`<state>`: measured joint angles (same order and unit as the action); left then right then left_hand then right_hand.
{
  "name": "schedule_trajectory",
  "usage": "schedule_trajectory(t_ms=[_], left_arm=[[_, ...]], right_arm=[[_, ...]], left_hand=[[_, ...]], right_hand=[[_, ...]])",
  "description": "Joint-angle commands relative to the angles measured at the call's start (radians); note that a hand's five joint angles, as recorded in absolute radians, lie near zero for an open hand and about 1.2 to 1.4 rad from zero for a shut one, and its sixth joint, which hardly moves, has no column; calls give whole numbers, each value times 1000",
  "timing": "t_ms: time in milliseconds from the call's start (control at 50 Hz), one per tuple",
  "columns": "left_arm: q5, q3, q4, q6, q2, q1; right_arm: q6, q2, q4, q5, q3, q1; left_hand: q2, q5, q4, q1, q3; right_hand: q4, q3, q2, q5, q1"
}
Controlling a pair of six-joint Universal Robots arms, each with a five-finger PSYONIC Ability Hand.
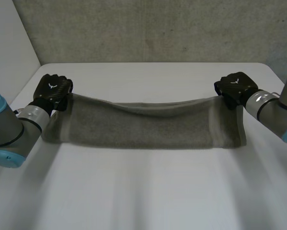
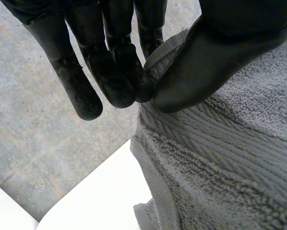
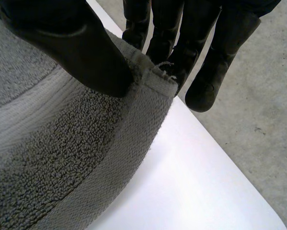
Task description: Fold the towel.
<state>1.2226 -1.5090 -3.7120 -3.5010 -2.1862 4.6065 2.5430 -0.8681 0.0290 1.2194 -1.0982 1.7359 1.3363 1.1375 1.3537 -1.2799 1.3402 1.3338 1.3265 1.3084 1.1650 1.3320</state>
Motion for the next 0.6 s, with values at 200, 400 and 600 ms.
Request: schedule_trajectory(t_ms=[200, 400, 600], left_arm=[[18, 125, 38, -3, -124, -11], [37, 131, 52, -18, -122, -9], [104, 113, 76, -7, -11, -9]], right_arm=[[-1, 144, -21, 61, 129, 24], [3, 144, -99, 80, 129, 37], [121, 26, -124, 123, 68, 60]], left_hand=[[60, 84, 43, -116, 56], [-937, -913, -955, 881, -941], [-1105, -1081, -1123, 1049, -1109]], right_hand=[[62, 70, 88, 57, 64], [-1159, -1152, -1134, -1165, -1158], [-1159, -1152, -1134, -1165, -1158]])
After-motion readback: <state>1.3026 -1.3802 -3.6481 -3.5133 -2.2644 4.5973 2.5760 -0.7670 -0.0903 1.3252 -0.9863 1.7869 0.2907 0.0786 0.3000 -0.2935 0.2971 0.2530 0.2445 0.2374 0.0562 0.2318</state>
